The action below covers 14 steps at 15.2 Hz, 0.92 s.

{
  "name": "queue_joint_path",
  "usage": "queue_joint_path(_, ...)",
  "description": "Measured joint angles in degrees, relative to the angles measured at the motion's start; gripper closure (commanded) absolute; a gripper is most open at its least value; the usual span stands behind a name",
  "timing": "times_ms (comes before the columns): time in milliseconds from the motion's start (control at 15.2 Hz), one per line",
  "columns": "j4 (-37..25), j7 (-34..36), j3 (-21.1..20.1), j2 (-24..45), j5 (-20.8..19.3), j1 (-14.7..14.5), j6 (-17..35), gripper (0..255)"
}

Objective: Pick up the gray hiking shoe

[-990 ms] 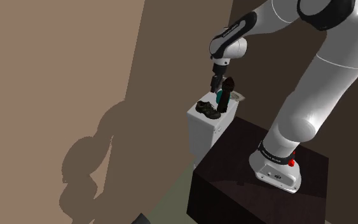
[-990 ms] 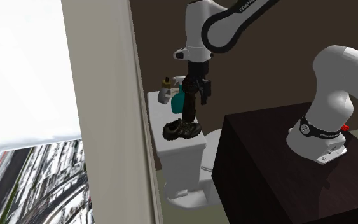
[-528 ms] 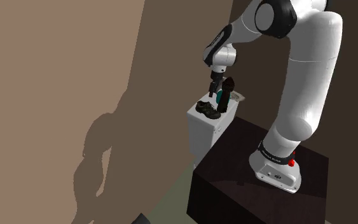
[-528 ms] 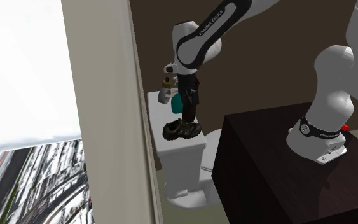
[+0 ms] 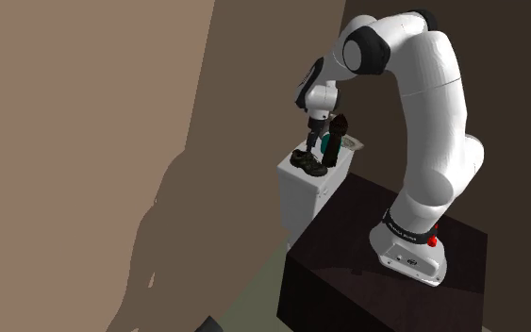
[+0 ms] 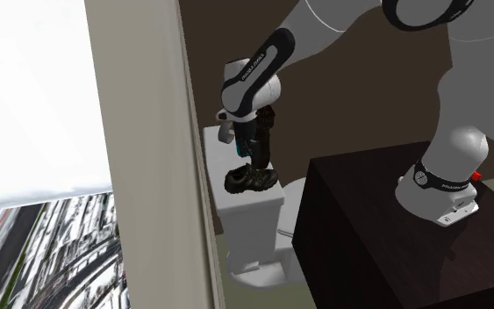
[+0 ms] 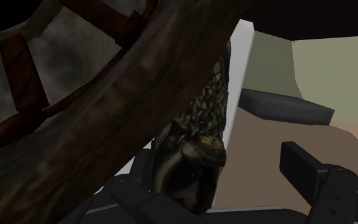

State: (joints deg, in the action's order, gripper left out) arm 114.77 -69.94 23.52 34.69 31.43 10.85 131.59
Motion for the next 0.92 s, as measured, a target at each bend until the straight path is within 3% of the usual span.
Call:
queue_joint_path(462,-2.25,-2.05,-2.05,5.08,2.47,1.8,2.35,0)
queue_joint_path(528,-2.32,-2.07,-2.1,5.19,2.53,1.83,2.41,255)
queue_joint_path(924,-2.42,-2.09,-2.11,5.25,2.57,1.87,2.4,255)
